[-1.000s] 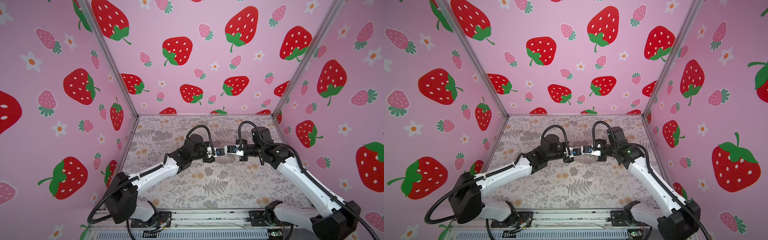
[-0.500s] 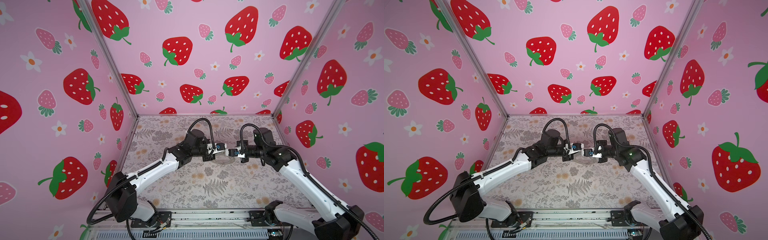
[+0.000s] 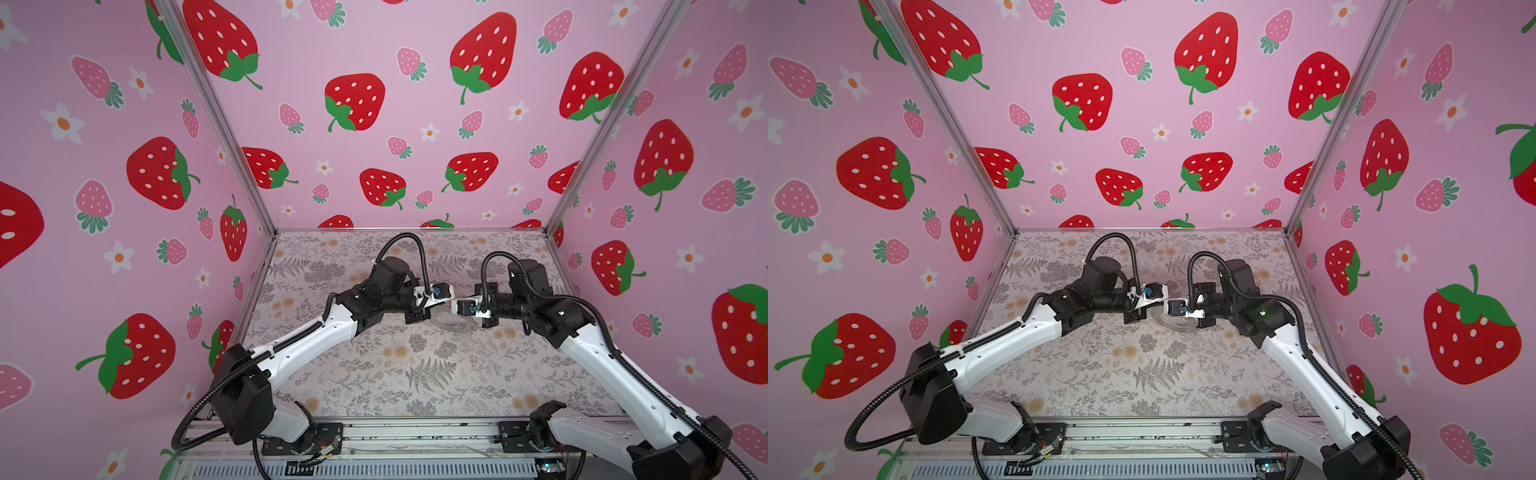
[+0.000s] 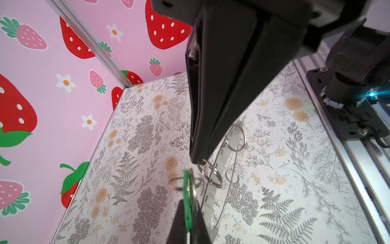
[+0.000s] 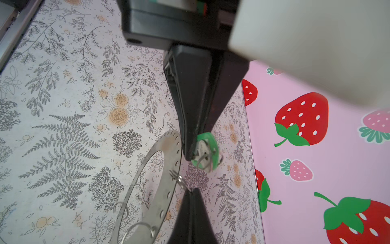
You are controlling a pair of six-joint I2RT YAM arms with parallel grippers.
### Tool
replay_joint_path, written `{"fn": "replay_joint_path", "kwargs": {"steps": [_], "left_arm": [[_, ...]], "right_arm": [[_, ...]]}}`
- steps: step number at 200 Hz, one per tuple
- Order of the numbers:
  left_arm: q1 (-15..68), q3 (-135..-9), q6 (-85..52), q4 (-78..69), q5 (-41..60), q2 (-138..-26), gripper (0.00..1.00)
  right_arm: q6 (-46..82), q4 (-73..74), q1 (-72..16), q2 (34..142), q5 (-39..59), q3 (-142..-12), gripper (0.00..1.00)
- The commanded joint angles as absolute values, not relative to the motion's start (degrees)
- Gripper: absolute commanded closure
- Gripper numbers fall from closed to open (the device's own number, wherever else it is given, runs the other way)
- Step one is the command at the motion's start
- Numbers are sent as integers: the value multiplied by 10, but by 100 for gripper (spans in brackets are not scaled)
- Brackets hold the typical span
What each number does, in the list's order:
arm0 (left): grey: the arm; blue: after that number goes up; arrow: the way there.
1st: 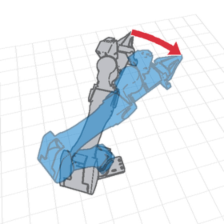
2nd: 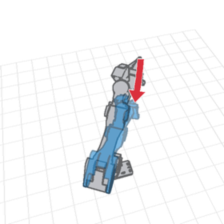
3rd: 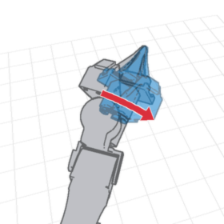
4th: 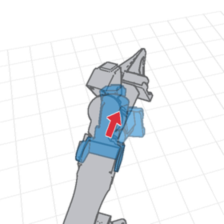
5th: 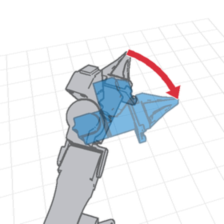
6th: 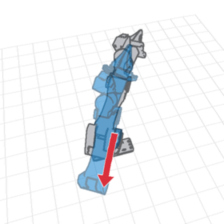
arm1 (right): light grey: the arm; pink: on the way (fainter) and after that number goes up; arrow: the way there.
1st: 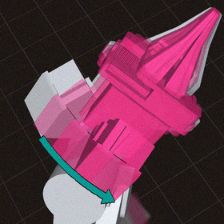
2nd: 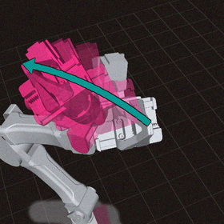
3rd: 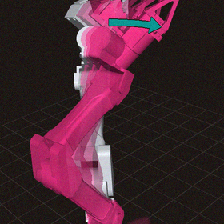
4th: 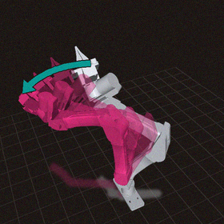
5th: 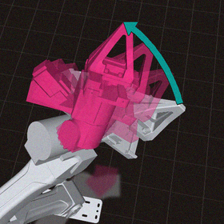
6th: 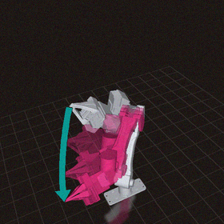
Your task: Put the keys on the keyring
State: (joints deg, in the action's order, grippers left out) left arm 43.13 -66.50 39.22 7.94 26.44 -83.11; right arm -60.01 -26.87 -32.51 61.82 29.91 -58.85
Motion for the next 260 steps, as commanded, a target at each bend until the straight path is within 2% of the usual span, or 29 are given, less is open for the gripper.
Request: {"fn": "replay_joint_path", "kwargs": {"steps": [1,55,106,215,260], "left_arm": [[437,-688,402,95,277,-830,100],[450,-693,406,95,265,-836,100],[469,-699,420,94,210,-846,100],[476,-685,448,98,197,-839,100],[463,-668,438,90,203,-831,100]], "right_arm": [[-594,-248,-329,606,312,-588,100],[-586,-248,-330,613,311,-589,100],[-564,-246,-330,620,303,-592,100],[-507,-216,-328,618,275,-593,100],[-528,-210,-326,601,301,-565,100]]}}
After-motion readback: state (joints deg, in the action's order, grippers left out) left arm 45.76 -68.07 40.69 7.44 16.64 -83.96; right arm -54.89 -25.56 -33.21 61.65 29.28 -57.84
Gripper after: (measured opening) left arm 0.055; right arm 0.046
